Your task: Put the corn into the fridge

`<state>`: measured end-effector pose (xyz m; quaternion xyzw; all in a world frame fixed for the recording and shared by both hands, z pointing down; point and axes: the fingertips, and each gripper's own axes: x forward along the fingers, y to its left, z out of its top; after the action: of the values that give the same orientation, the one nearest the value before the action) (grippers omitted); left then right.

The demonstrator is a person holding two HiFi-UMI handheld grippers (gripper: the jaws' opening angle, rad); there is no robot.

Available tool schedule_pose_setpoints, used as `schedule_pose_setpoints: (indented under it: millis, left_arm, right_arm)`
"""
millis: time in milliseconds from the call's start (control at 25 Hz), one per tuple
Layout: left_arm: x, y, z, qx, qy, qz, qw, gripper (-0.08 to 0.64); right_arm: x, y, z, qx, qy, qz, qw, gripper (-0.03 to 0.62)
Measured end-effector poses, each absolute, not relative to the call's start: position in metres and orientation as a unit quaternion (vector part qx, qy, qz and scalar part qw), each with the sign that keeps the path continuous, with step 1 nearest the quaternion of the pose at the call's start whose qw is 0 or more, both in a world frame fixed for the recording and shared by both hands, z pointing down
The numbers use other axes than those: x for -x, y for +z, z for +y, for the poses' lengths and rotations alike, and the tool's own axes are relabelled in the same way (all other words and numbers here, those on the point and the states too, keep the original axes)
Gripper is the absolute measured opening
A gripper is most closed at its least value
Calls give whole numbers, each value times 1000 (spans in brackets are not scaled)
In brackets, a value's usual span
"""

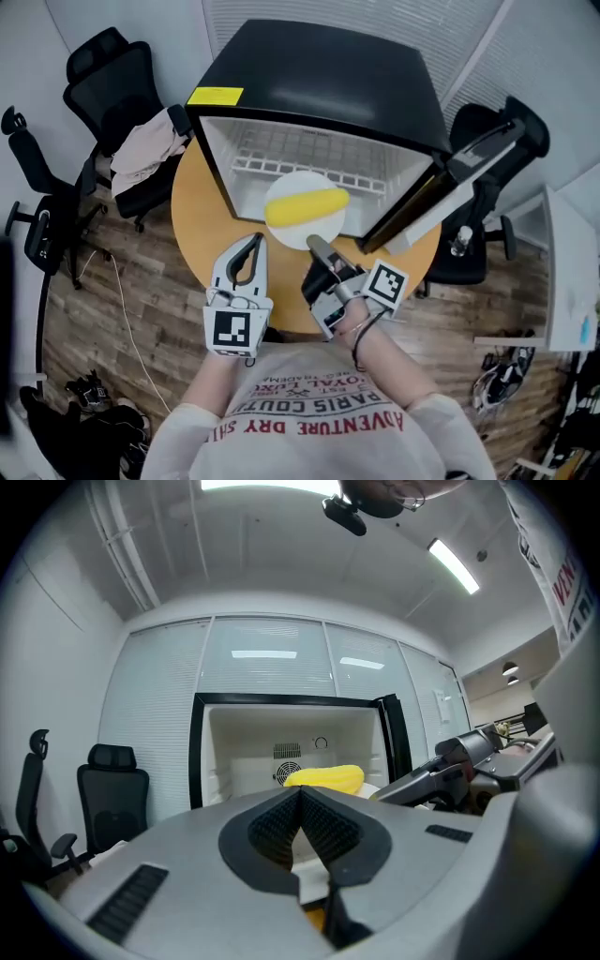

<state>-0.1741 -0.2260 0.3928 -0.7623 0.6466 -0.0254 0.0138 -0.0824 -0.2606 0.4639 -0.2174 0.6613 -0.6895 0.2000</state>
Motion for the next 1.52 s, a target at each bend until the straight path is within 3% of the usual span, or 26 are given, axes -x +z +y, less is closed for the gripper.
schedule_pose_setpoints:
  millis: [480,1520]
  left_arm:
    - [197,390,-299,823,-25,567,18,25]
    - [211,419,-345,847,-32,531,-14,25]
  right_arm:
    - [96,467,-332,299,-663,627,278,40]
    - [116,494,-381,332,-691,562,311,54]
